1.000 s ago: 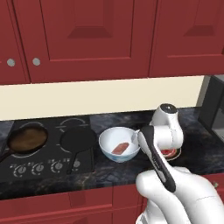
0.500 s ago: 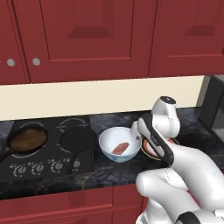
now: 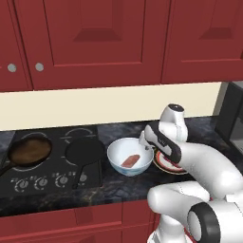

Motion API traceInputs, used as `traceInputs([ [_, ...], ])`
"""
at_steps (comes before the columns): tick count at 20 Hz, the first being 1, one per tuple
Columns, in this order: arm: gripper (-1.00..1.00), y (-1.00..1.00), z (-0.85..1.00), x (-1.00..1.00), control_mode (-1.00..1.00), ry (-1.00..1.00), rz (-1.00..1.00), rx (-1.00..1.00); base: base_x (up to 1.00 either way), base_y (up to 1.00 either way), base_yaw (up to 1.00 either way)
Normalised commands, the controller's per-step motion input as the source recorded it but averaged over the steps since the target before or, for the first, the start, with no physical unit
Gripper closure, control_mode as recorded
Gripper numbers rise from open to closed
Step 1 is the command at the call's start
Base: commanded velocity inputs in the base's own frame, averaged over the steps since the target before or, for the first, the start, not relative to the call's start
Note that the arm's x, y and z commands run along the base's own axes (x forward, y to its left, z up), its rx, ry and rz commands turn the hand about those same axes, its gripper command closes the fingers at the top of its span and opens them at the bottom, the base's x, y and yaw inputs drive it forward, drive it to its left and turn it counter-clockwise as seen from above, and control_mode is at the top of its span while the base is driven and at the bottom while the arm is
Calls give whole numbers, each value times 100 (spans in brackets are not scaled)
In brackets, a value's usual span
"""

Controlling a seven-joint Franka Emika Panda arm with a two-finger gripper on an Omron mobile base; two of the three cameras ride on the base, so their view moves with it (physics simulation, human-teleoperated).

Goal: Place one of the steaks on the plate and the other in the bowl. Then place the bowl in the fridge.

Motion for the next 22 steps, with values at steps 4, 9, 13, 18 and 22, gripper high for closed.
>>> traceInputs([
  [4,-100,10,-5,25,-100,-1,-1,-1,0,0,0],
  [9,-100,11,-27,35,-100,0,-4,-8,0,0,0],
  [13,-100,0,-42,26,-100,0,-3,-7,0,0,0],
  [18,-100,1,-30,12,-100,0,-1,-2,0,0,0],
  [22,-100,2,-8,11,-100,0,0,0,0,0,0],
])
